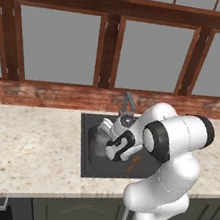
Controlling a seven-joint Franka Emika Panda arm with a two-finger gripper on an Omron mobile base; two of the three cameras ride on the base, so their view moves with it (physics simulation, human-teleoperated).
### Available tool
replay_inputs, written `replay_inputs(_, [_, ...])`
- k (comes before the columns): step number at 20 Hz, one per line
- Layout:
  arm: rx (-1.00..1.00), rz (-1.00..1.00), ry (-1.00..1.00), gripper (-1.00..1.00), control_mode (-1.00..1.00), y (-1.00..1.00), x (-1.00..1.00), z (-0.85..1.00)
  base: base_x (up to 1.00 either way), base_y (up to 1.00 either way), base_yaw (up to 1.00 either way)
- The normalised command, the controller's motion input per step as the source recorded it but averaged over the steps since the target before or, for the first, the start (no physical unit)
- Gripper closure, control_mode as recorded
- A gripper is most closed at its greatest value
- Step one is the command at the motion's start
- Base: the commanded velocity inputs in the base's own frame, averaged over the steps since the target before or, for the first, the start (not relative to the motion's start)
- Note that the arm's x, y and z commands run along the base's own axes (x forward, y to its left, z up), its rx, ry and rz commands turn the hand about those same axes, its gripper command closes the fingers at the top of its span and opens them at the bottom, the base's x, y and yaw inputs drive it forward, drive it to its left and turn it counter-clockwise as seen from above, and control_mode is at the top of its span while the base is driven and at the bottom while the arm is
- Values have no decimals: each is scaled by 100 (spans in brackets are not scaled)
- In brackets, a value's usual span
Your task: Pick the colander and jug and place them in the sink. Then turn on the water.
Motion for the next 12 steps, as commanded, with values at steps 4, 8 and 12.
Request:
replay_inputs(4, [0,0,-11,-100,-100,0,-13,95,0,0,0])
replay_inputs(8, [0,0,-10,-100,-100,-15,-13,97,0,0,0])
replay_inputs(12, [2,2,-7,-100,-100,-26,-29,90,0,0,0])
